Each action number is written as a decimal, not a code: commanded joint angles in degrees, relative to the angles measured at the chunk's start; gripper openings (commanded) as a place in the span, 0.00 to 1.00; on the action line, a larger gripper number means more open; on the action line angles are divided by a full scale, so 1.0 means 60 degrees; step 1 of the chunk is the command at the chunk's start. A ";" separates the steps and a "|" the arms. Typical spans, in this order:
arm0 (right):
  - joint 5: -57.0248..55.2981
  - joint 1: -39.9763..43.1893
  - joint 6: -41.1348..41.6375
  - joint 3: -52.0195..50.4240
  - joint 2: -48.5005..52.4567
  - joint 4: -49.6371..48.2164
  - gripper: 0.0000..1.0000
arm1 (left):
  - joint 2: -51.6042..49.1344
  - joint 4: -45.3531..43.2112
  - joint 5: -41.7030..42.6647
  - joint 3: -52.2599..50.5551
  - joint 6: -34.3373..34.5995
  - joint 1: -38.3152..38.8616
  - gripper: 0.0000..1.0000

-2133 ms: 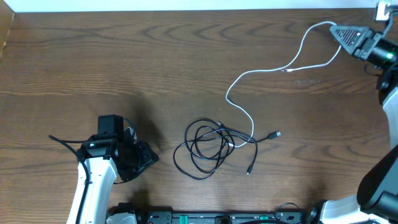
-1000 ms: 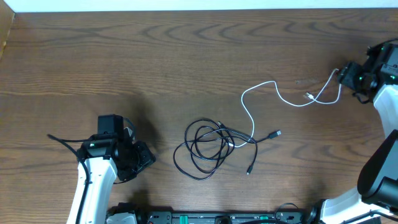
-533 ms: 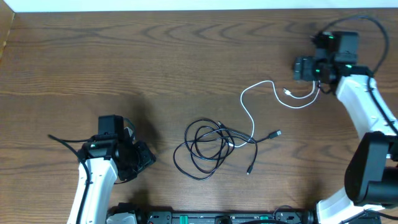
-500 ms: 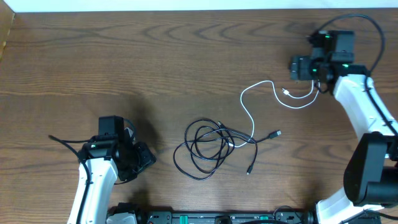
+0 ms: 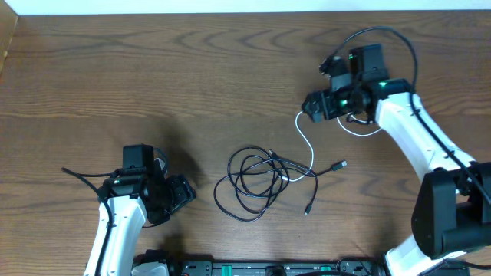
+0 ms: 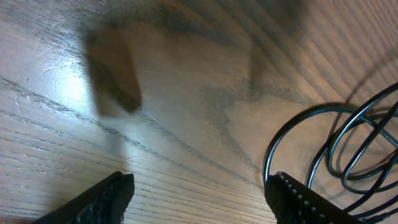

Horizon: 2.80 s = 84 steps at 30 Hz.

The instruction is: Untangle cables

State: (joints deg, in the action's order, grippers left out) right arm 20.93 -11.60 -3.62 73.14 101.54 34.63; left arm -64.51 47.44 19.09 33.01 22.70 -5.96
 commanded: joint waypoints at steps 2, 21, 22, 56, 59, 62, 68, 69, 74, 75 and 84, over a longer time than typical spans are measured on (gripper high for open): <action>-0.0681 -0.0525 -0.0302 0.0160 -0.0022 0.0157 0.91 | -0.0036 -0.0044 -0.0127 -0.0113 0.0018 -0.0015 0.74; -0.3085 -0.2087 0.1169 -0.1158 -0.0018 -0.0197 0.77 | -0.0036 -0.0215 -0.0124 -0.0113 0.0022 -0.0015 0.81; -0.3064 -0.2167 0.1169 -0.1464 -0.0018 -0.0776 0.68 | -0.0036 -0.0222 -0.0124 -0.0113 0.0022 -0.0015 0.82; -0.3457 -0.2444 0.1494 -0.5195 0.0976 -0.8830 0.19 | -0.0036 -0.0280 -0.0127 -0.0113 0.0022 -0.0015 0.84; -0.3457 -0.2444 0.1494 -0.5191 0.0962 -0.8976 0.01 | -0.0036 -0.0280 -0.0127 -0.0113 0.0022 -0.0015 0.85; -0.3246 -0.2430 0.1490 -0.5191 0.0346 -0.8972 0.01 | -0.0036 -0.0280 -0.0127 -0.0113 0.0022 -0.0015 0.84; -0.3202 -0.2175 0.0903 -0.5191 -0.2218 -0.8539 0.01 | -0.0036 -0.0280 -0.0127 -0.0113 0.0022 -0.0015 0.85; -0.3147 -0.2098 0.0557 -0.5191 -0.2743 -0.8491 0.01 | -0.0036 -0.0280 -0.0127 -0.0113 0.0022 -0.0015 0.84; -0.3067 -0.1727 -0.1060 -0.5191 -0.4962 -0.8419 0.01 | -0.0036 -0.0280 -0.0127 -0.0113 0.0022 -0.0015 0.85; -0.3067 -0.1552 -0.1330 -0.5191 -0.5446 -0.8426 0.01 | -0.0036 -0.0280 -0.0124 -0.0113 0.0022 -0.0015 0.85; -0.3064 0.0069 -0.1752 -0.5191 -0.5541 -0.8389 0.01 | -0.0036 -0.0280 -0.0127 -0.0113 0.0022 -0.0015 0.84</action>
State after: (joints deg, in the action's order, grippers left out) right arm 2.76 -14.50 -12.21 41.71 65.93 -15.64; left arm -64.51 45.78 19.11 32.47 22.72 -5.96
